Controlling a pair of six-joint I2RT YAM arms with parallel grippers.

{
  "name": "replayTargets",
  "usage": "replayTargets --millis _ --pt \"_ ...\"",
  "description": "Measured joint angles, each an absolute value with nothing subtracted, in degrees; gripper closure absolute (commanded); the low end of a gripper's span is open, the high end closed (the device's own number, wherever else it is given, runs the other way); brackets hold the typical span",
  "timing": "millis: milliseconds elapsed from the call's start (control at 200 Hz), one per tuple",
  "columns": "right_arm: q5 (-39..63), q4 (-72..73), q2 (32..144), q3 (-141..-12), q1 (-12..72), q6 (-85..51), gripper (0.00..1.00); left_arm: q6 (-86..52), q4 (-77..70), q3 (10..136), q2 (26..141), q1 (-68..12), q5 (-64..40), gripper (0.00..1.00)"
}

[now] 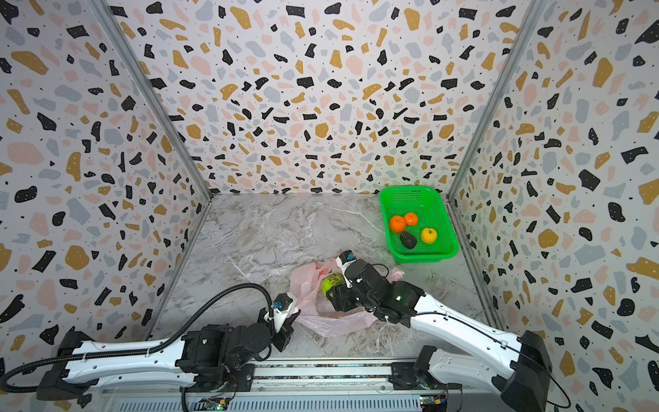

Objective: Untie the knot of the plastic bag and take out the fruit
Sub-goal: Pick up the fruit from the plastic bag, then place the fruit in the basket.

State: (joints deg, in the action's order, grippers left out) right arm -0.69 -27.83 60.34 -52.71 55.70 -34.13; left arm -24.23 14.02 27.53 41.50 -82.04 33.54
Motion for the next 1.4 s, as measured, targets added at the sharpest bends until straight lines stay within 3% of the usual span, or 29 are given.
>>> replayTargets --millis 235,636,1131,1201,1331,1402 --pt "-0.1 -30.7 60.6 -63.3 46.9 -32.0 0.43 -24.4 14.2 26.8 42.2 -82.0 32.9 1.0" --pt "9.5 -21.2 72.8 -67.6 11.5 -25.8 0.44 -23.9 14.0 26.3 41.6 -82.0 32.2 1.0" --pt "7.3 -13.2 101.8 -75.0 -3.4 -20.8 0.43 -23.8 13.9 25.5 38.8 -82.0 32.1 1.0" --pt "6.5 -12.8 104.9 -78.1 -4.3 -20.3 0.39 -23.8 13.9 25.5 38.7 -82.0 32.2 1.0" --pt "5.8 -12.5 108.9 -82.0 -4.6 -19.6 0.2 -23.8 13.9 25.5 38.6 -82.0 32.7 1.0" --pt "5.3 -12.4 109.1 -81.9 -4.5 -19.2 0.14 -23.8 13.9 25.5 38.5 -82.0 33.2 1.0"
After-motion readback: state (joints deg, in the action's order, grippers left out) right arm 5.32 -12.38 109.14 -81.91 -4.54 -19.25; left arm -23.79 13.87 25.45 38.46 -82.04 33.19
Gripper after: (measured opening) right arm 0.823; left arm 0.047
